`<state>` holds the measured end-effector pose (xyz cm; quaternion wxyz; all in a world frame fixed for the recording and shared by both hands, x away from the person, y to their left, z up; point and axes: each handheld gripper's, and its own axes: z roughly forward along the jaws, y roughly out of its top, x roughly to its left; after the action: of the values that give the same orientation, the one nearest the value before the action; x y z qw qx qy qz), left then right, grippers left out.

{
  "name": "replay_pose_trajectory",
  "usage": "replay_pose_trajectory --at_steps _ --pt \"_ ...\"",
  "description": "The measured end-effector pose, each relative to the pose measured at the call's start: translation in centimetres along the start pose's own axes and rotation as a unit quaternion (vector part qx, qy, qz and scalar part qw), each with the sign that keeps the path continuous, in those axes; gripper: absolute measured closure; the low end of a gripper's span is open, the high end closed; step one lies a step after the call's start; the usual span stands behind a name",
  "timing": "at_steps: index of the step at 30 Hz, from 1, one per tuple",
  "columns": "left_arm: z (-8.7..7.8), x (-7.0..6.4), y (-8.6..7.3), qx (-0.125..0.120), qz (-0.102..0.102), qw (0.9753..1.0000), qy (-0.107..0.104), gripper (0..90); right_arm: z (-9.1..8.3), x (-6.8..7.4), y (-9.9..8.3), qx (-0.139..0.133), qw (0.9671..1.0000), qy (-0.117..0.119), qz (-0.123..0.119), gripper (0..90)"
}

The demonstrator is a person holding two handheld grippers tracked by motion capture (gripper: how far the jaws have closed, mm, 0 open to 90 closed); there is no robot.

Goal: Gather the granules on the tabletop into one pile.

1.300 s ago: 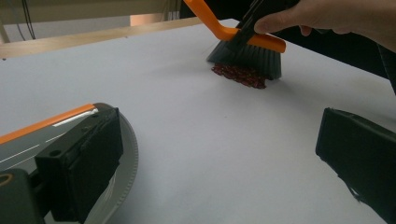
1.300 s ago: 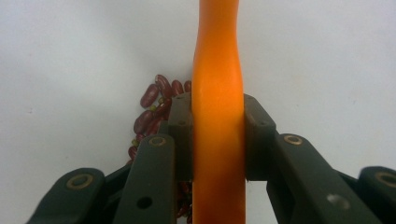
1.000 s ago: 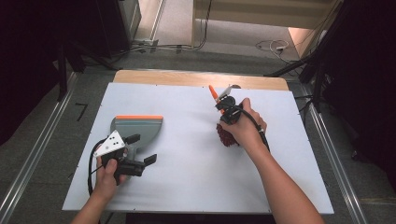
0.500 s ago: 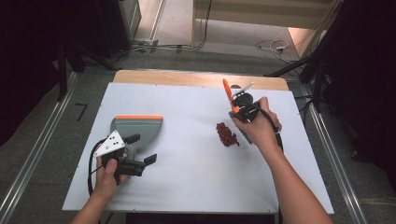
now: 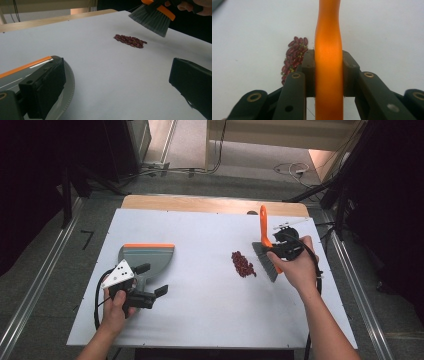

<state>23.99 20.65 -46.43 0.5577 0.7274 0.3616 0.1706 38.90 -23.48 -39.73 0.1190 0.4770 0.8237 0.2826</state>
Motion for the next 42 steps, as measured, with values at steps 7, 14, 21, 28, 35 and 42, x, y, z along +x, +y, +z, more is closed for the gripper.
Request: replay_pose_trajectory --at_steps 7,14,21,28,35,42 --pt "-0.1 0.0 0.0 -0.002 0.002 1.0000 0.005 1.7 -1.7 -1.1 -2.8 -0.050 0.9985 0.024 0.007 68.2" --pt "-0.2 0.0 0.0 -0.008 0.001 1.0000 0.006 1.6 -2.7 -2.3 -5.5 -0.085 0.9950 0.051 0.013 68.2" --pt "-0.2 0.0 0.0 -0.009 0.002 0.9999 0.008 1.6 -3.4 -3.2 -7.7 -0.107 0.9913 0.074 0.022 68.2" --pt "-0.4 0.0 0.1 -0.011 0.007 0.9999 0.009 1.6 -4.0 -4.1 -9.3 -0.118 0.9877 0.096 0.035 68.2" --pt "-0.9 0.2 0.0 -0.021 0.004 0.9996 0.015 1.7 -4.0 -5.2 -11.1 -0.140 0.9822 0.118 0.040 68.2" --pt "-1.3 0.2 0.1 -0.039 0.008 0.9991 0.015 1.6 -3.3 -6.0 -12.1 -0.149 0.9786 0.138 0.031 68.2"
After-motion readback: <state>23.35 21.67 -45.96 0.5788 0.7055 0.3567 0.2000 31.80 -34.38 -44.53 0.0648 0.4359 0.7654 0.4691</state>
